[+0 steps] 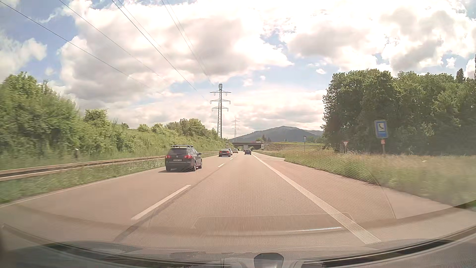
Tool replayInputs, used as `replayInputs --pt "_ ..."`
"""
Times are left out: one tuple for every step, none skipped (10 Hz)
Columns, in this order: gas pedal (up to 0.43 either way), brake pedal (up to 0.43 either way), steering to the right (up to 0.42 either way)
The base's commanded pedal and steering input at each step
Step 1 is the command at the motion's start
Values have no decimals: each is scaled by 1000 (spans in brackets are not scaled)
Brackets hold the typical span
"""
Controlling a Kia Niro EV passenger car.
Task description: Follow the waypoints while adhering to traffic rules and regulations
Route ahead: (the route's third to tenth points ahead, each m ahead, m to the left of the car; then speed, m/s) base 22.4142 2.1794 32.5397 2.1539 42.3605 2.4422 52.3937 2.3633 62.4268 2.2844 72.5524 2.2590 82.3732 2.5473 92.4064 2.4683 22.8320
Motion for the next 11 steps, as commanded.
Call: replayInputs --pt "150 0 0" --pt "150 0 -1" --pt "150 0 0" --pt "150 0 0" --pt "150 0 0" --pt "150 0 0" --pt "150 0 1" --pt "150 0 1" --pt "150 0 1" --pt "138 0 1" --pt "110 0 1"
